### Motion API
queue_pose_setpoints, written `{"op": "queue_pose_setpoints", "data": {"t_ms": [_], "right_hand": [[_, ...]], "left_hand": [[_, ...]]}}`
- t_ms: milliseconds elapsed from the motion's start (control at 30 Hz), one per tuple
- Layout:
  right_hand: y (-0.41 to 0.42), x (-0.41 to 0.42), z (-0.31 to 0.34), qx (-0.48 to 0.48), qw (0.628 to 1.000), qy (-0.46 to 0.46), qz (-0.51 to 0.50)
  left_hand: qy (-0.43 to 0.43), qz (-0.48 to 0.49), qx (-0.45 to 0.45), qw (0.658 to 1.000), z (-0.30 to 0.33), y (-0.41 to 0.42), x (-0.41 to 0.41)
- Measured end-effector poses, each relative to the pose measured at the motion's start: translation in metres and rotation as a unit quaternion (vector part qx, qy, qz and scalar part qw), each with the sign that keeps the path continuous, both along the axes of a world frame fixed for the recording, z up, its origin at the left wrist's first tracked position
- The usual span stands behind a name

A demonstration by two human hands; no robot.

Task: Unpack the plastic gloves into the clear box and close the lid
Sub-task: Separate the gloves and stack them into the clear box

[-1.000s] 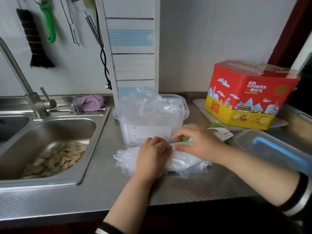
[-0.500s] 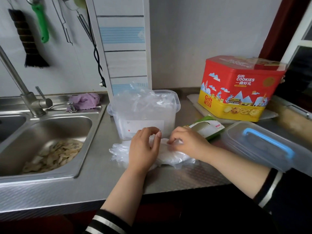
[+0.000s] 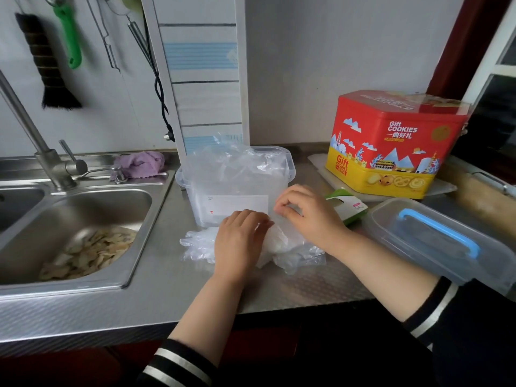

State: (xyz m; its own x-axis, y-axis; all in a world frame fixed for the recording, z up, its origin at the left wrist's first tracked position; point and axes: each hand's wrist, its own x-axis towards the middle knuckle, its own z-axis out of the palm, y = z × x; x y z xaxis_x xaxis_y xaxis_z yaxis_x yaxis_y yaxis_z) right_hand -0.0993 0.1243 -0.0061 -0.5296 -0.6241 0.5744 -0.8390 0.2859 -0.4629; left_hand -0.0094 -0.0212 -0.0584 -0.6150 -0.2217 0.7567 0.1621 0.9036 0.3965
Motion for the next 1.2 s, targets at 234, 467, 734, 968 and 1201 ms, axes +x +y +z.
{"op": "queue_pose_setpoints", "data": {"t_ms": [234,467,734,968,1201], "right_hand": [[0.015,0.016,0.016,-0.059,0.964,-0.204,-0.16],[0.021,0.034,0.028,0.033,0.92,-0.381,-0.083],[0.004,0.035,0.022,-0.225,0.828,-0.514,-0.006],[0.006,0.029,0.027,-0.266,0.865,-0.418,-0.078],[0.001,0.027,0.034,-0.126,0.867,-0.476,-0.073]], "left_hand": [[0.024,0.037,0.143,0.989,0.004,-0.003,0.004],[0.055,0.019,0.165,0.985,0.006,-0.003,0.007],[0.073,-0.009,0.144,0.987,0.01,0.006,0.01],[0.011,-0.029,0.267,0.963,0.031,0.014,0.02],[0.012,-0.06,0.433,0.899,0.064,-0.001,0.022]]}}
